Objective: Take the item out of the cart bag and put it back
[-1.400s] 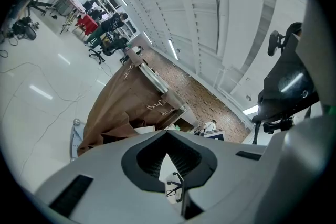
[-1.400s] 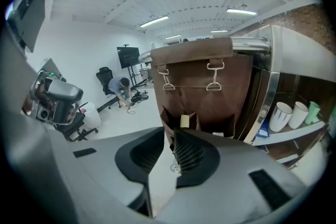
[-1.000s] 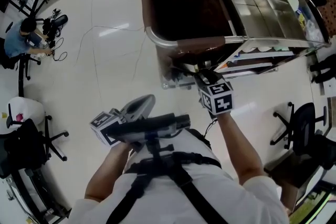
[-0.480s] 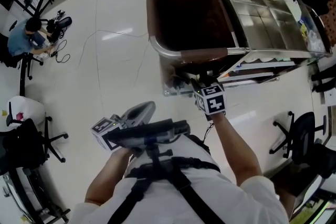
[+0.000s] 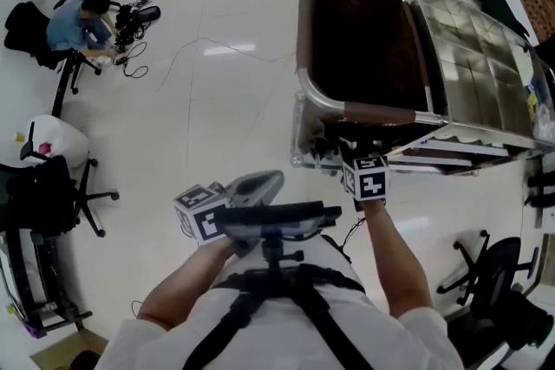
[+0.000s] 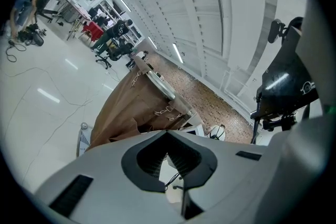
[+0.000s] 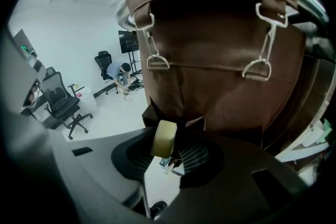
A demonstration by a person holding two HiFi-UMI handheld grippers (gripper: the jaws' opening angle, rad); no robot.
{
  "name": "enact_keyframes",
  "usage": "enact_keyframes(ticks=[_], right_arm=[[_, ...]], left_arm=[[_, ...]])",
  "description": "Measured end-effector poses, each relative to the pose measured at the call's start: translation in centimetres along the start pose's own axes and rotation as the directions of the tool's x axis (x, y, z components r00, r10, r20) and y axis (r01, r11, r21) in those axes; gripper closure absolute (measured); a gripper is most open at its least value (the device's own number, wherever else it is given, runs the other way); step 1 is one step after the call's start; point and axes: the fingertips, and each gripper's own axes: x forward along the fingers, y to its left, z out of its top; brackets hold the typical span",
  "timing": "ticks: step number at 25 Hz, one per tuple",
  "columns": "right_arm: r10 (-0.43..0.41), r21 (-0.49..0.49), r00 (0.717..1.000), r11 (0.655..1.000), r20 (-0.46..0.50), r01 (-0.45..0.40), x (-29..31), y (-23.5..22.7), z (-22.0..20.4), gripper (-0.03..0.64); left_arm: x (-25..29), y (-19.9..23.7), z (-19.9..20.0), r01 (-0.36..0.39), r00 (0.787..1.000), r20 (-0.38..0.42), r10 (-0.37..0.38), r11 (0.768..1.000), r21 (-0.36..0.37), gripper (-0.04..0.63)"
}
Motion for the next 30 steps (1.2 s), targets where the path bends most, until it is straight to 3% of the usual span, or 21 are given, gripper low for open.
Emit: enact_keyframes(ticks=[10, 30], right_arm=[[-0.007, -0.035, 1.0, 0.999, -0.004, 0.007, 1.9, 0.5, 0.8, 0.515], [-0.023, -0.049, 1.0, 0.999, -0.009, 0.023, 3.1, 0.7, 0.5, 0.531]], left_arm=[[-1.1, 1.2, 1.1, -0.039, 0.999, 0.035, 0.04, 0.999, -0.014, 0.595], [-1.0, 1.9, 2.0, -0.046, 0.997, 0.059, 0.047, 0.999, -0.018, 0.595]])
